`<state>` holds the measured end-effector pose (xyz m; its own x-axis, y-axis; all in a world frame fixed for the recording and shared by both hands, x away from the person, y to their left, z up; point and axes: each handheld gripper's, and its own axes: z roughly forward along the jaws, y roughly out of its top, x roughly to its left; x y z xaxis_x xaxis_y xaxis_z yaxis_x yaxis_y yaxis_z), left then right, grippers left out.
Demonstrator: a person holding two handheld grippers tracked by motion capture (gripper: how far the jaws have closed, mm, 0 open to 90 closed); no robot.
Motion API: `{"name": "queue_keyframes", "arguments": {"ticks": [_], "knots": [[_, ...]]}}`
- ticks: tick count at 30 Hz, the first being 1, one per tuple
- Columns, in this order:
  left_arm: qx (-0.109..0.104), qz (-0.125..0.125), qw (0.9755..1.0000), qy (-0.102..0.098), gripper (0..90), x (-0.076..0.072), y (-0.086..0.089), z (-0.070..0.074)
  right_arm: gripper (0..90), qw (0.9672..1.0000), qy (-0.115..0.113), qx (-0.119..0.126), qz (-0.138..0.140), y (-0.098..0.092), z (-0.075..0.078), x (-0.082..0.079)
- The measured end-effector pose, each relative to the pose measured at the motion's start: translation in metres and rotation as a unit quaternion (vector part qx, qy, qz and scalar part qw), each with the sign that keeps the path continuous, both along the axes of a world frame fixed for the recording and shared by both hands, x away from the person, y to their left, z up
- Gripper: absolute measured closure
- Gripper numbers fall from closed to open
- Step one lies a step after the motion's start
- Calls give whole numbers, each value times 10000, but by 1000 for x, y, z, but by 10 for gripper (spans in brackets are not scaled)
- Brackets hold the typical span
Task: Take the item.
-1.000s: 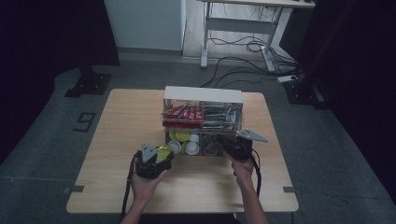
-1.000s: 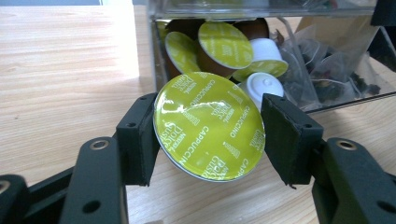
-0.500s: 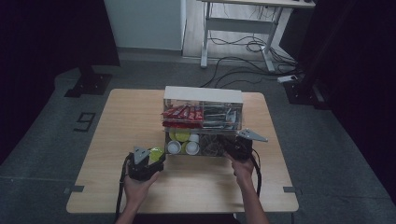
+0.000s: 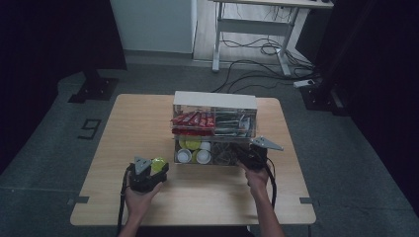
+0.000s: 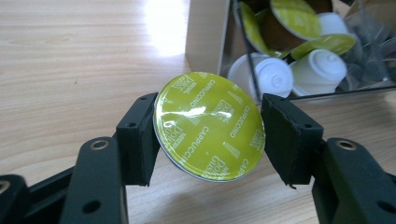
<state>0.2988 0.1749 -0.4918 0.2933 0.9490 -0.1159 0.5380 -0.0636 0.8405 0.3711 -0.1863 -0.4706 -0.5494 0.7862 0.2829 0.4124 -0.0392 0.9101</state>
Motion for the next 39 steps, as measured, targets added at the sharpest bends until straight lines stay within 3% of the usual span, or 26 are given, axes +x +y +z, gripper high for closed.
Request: {"name": "queue_keyframes", "arguments": {"ticks": [22, 33, 39], "knots": [[143, 270, 9984, 474, 405, 2, 24, -32, 888, 10000, -2, -7, -12, 0, 0, 0], [165, 304, 9974, 634, 405, 2, 27, -45, 885, 10000, -2, -15, -18, 0, -1, 0], [123, 314, 9976, 607, 403, 1, 27, -47, 884, 10000, 10, -21, -28, 0, -2, 0]]}}
